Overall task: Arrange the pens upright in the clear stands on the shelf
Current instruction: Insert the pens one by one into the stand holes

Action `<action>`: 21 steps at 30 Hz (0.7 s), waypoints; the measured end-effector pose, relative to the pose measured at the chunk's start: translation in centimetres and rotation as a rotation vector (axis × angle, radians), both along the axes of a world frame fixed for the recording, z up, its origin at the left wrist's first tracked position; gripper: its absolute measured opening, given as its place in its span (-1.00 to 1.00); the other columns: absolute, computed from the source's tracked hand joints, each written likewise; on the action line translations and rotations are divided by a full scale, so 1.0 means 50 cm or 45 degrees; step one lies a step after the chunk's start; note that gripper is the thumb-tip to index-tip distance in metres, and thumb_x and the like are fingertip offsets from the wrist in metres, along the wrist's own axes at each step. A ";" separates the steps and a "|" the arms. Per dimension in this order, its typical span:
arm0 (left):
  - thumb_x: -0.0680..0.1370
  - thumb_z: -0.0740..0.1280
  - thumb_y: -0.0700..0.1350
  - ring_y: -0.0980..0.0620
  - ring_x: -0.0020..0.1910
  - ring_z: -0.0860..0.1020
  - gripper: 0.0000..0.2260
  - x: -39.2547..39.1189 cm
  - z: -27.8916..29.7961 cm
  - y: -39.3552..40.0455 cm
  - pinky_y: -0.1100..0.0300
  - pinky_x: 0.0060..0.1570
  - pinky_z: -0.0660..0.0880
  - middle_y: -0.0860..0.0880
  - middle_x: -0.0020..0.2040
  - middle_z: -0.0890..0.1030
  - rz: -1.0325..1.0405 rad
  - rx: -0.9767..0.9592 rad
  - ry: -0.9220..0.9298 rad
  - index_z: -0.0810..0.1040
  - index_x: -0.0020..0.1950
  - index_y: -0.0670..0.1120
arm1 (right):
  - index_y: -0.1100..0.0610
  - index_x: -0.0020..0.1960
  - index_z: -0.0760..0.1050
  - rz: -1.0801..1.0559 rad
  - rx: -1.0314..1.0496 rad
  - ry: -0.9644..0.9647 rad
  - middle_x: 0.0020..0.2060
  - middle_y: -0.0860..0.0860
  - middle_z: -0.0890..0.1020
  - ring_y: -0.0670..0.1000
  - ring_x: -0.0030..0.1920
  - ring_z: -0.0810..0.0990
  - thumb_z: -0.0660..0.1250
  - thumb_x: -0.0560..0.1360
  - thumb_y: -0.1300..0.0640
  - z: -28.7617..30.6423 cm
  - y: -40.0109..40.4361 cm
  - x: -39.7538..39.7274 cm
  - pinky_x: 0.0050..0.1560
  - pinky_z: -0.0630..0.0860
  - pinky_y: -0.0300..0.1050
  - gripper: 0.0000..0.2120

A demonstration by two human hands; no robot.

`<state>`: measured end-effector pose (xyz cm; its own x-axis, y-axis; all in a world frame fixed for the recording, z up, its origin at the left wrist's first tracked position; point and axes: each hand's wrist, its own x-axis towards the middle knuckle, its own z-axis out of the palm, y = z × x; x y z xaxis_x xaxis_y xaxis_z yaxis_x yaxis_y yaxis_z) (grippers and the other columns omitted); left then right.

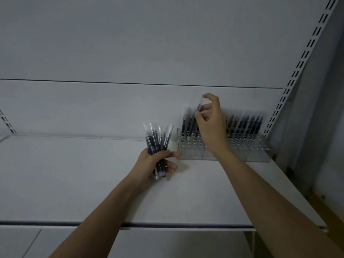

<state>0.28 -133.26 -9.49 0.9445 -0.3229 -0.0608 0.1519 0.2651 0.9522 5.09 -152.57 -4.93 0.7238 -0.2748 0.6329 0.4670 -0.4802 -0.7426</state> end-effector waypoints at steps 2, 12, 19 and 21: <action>0.62 0.26 -0.27 -0.08 -0.30 0.65 -0.83 0.001 -0.001 0.001 0.19 -0.42 0.54 -0.21 0.03 0.70 0.019 0.007 -0.002 0.46 0.16 -0.33 | -0.08 0.31 0.35 0.008 0.001 -0.034 -0.13 -0.10 0.54 -0.02 -0.21 0.61 0.33 0.59 0.22 0.004 0.005 0.004 -0.20 0.56 -0.21 -0.63; 0.60 0.31 -0.21 -0.08 -0.21 0.67 -0.85 0.016 -0.002 0.008 0.04 -0.12 0.52 -0.17 0.01 0.71 0.236 -0.109 0.033 0.53 0.13 -0.24 | -0.05 0.25 0.37 -0.005 -0.280 0.103 -0.21 -0.02 0.54 0.00 -0.23 0.57 0.32 0.59 0.22 -0.005 0.007 0.031 -0.21 0.58 -0.07 -0.69; 0.58 0.30 -0.34 -0.25 -0.10 0.70 -0.86 0.015 0.001 0.007 0.04 -0.14 0.66 -0.17 0.01 0.69 0.191 -0.269 0.131 0.51 0.14 -0.30 | 0.07 0.25 0.45 -0.051 -0.402 0.180 -0.13 0.05 0.55 0.04 -0.17 0.56 0.33 0.58 0.25 -0.024 0.010 0.026 -0.08 0.60 0.04 -0.73; 0.56 0.31 -0.38 -0.26 -0.06 0.69 -0.83 0.013 0.000 0.006 0.05 -0.12 0.66 -0.22 0.02 0.67 0.171 -0.244 0.150 0.51 0.14 -0.35 | 0.06 0.28 0.46 -0.100 -0.386 0.134 -0.04 -0.01 0.49 0.00 -0.15 0.55 0.34 0.58 0.21 -0.020 0.015 0.018 -0.05 0.58 -0.01 -0.71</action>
